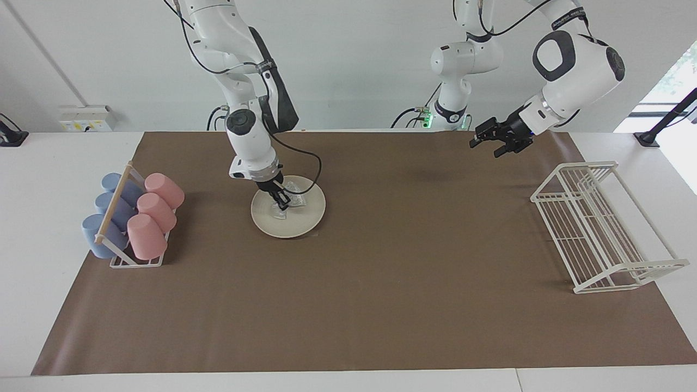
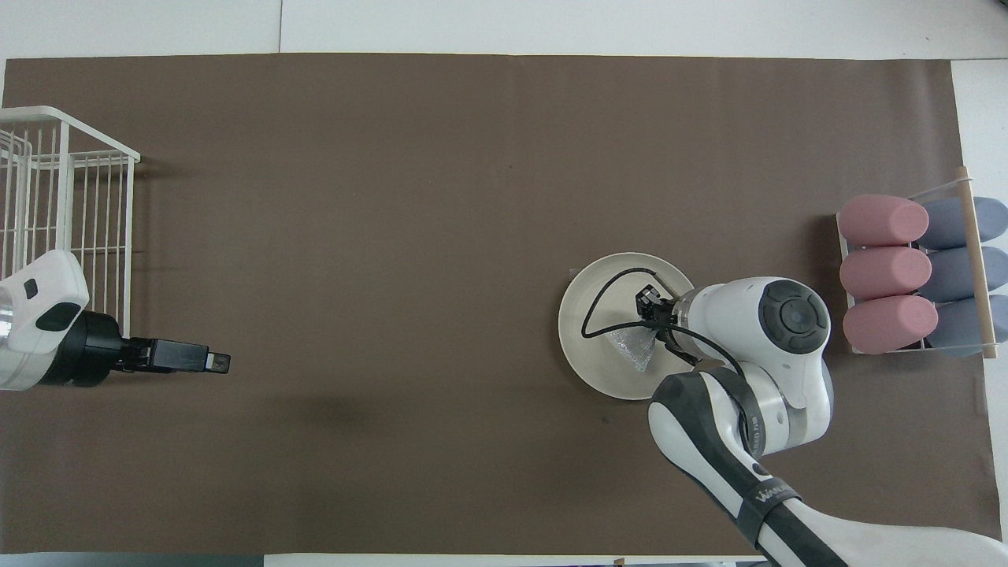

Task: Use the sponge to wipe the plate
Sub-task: 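Rub the sponge across the white plate with the right gripper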

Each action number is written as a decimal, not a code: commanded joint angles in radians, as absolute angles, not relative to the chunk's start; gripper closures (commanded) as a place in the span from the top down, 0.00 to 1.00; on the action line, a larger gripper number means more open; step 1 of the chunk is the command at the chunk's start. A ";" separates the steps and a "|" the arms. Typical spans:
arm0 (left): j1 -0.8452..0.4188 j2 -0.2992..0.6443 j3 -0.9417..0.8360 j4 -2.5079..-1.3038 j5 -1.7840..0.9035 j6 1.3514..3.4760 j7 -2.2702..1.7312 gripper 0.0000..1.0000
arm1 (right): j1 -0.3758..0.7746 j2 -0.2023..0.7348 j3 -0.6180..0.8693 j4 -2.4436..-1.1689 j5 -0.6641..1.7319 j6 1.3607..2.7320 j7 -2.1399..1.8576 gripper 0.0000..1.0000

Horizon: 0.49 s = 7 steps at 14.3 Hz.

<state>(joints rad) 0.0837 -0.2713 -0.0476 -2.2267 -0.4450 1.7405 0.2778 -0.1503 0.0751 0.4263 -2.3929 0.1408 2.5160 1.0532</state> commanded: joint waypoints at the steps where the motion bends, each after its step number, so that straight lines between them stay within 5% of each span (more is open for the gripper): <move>1: 0.074 -0.268 -0.043 -2.189 -0.420 1.749 0.256 1.00 | -0.178 0.117 0.436 -2.401 0.153 2.540 1.003 0.00; 7: 0.089 -0.265 -0.043 -2.151 -0.419 1.740 0.255 1.00 | -0.008 0.109 0.437 -2.402 0.153 2.554 1.262 0.00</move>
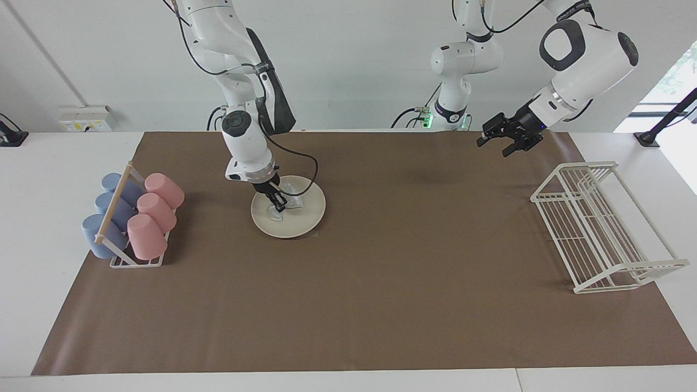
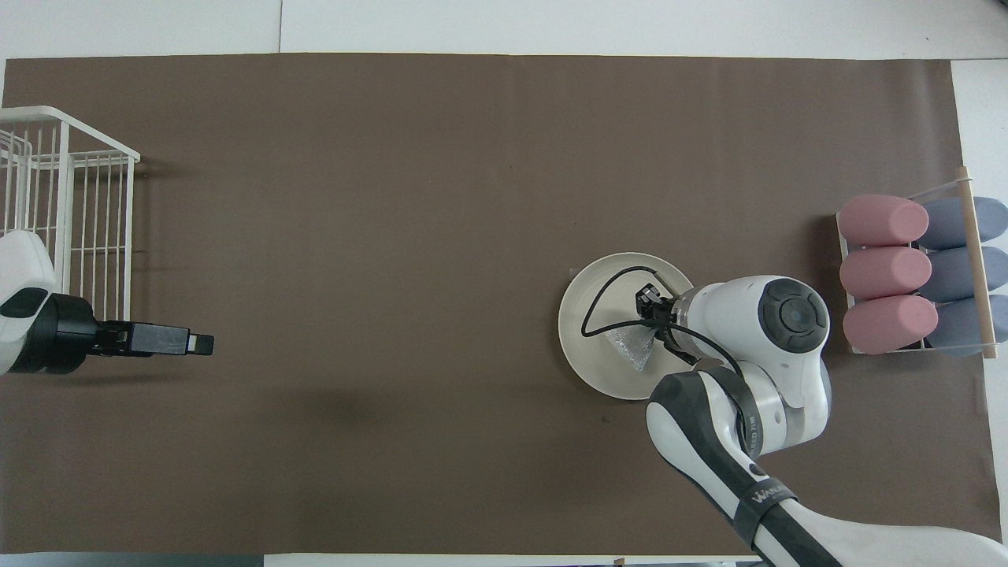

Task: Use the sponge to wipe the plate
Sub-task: 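Rub the sponge across the white plate with the right gripper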

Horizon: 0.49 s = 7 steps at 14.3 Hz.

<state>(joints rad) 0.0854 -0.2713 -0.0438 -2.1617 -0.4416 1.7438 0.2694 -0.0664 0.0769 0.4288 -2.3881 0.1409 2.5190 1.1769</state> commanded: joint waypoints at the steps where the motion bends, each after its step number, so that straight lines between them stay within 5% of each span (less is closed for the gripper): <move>1: 0.090 -0.265 -0.041 -2.151 -0.419 1.735 0.253 1.00 | 0.004 0.109 0.437 -2.402 0.153 2.565 1.287 0.00; 7: 0.071 -0.275 -0.046 -2.148 -0.315 1.735 0.172 1.00 | -0.092 0.113 0.434 -2.402 0.153 2.566 1.114 0.00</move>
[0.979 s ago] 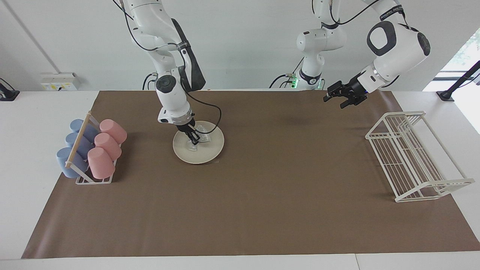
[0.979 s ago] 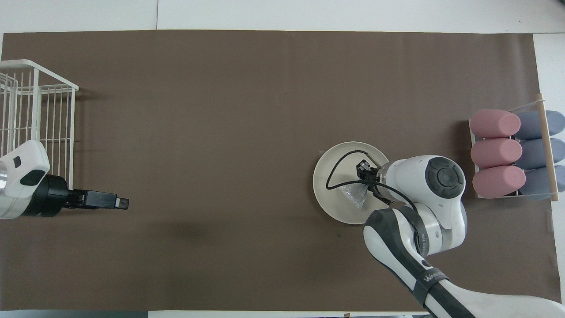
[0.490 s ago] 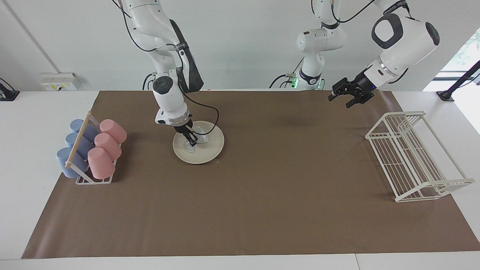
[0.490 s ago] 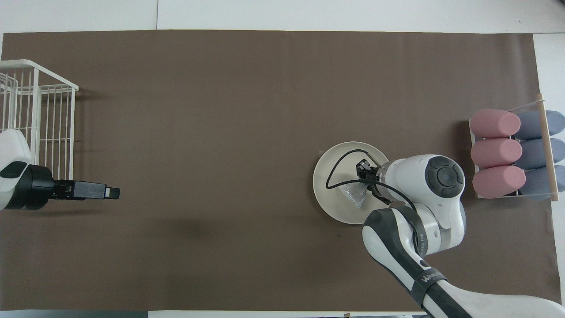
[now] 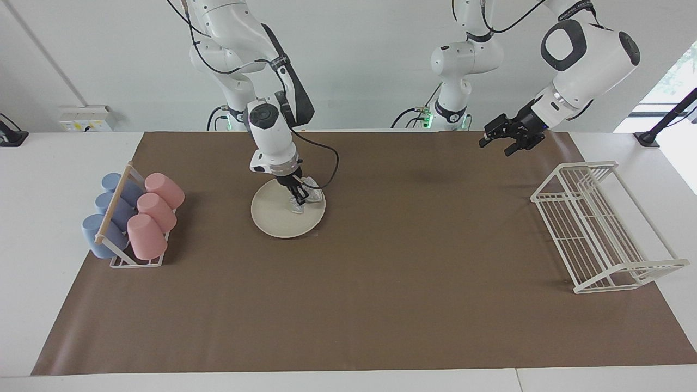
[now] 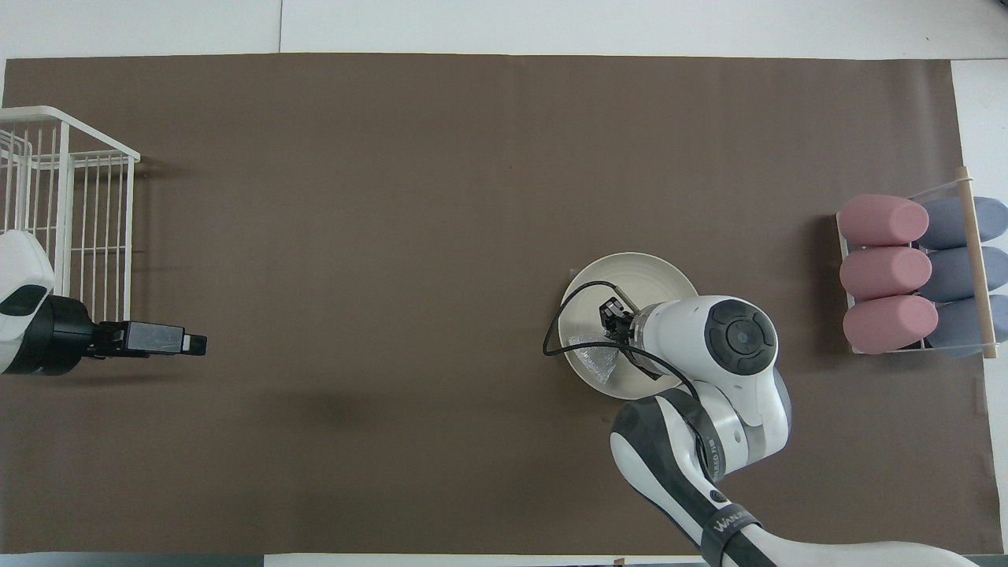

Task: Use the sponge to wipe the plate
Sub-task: 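Rub the sponge across the white plate with the right gripper, then lift the sponge off the plate toward the left gripper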

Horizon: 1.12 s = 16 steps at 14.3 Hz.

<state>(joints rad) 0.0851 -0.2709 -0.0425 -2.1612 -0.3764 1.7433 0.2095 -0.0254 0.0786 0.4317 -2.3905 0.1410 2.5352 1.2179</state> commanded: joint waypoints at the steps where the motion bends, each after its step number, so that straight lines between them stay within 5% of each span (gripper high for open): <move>1: 0.071 -0.275 -0.046 -2.148 -0.308 1.739 0.172 1.00 | -0.122 0.117 0.434 -2.402 0.153 2.566 1.061 0.00; 5: 0.071 -0.275 -0.048 -2.149 -0.308 1.740 0.172 1.00 | -0.170 0.120 0.436 -2.401 0.153 2.566 0.994 0.00; 16: 0.063 -0.276 -0.071 -2.149 -0.308 1.746 0.172 1.00 | -0.049 0.117 0.439 -2.398 0.153 2.565 1.187 0.00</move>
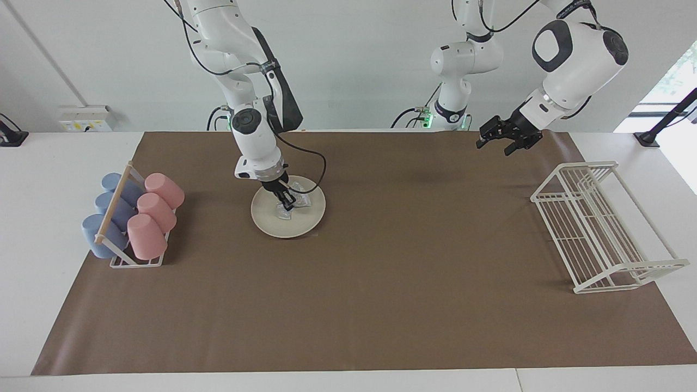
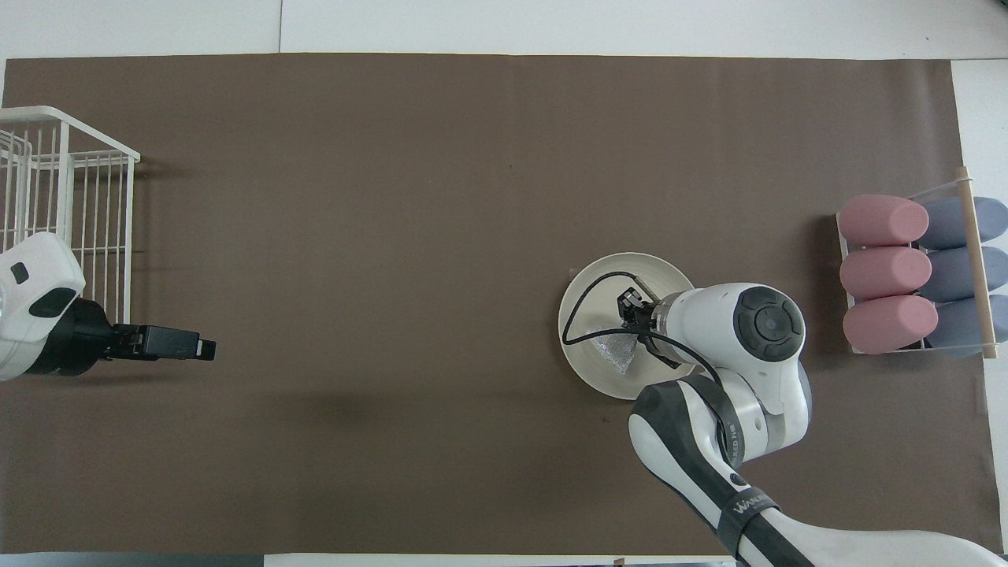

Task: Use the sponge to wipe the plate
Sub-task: 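Lift the sponge off the plate toward the left gripper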

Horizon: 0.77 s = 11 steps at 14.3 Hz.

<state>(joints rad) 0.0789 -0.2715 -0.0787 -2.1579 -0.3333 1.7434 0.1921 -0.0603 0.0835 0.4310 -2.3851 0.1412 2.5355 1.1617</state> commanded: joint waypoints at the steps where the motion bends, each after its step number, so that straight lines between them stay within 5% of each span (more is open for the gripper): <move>1: 0.064 -0.276 -0.071 -2.149 -0.308 1.747 0.172 1.00 | -0.045 0.117 0.439 -2.387 0.153 2.565 1.199 0.00; 11: 0.057 -0.275 -0.074 -2.148 -0.310 1.752 0.106 1.00 | 0.144 0.225 0.437 -1.788 0.127 2.159 1.852 0.00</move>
<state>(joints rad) 0.0719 -0.2715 -0.0785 -2.1557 -0.3333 1.7441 0.1622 0.0969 0.1359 0.4369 -1.9466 0.1411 2.2304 1.7090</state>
